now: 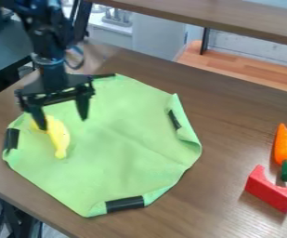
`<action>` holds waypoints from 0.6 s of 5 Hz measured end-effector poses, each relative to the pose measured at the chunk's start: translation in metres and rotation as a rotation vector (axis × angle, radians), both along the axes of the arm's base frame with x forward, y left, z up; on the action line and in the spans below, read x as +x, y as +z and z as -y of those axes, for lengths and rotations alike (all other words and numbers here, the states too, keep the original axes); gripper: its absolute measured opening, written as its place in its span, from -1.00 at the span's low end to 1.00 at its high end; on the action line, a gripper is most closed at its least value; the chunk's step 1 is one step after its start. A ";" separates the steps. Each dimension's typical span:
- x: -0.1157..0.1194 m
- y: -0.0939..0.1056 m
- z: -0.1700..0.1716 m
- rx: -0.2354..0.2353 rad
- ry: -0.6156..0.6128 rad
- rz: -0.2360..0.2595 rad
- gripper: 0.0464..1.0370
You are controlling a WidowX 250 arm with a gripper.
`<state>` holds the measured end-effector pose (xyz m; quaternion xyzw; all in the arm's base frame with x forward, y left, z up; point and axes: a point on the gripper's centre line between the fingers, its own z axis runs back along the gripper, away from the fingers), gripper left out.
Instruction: Take the yellow banana from the bottom left of the cloth and place it outside the cloth
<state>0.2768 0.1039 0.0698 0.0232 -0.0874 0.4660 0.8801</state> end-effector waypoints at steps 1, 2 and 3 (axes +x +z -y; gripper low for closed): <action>-0.003 0.001 -0.018 0.003 -0.013 0.022 0.93; -0.004 -0.014 -0.026 0.004 0.000 0.008 0.93; -0.001 -0.024 -0.028 0.003 0.014 0.022 0.93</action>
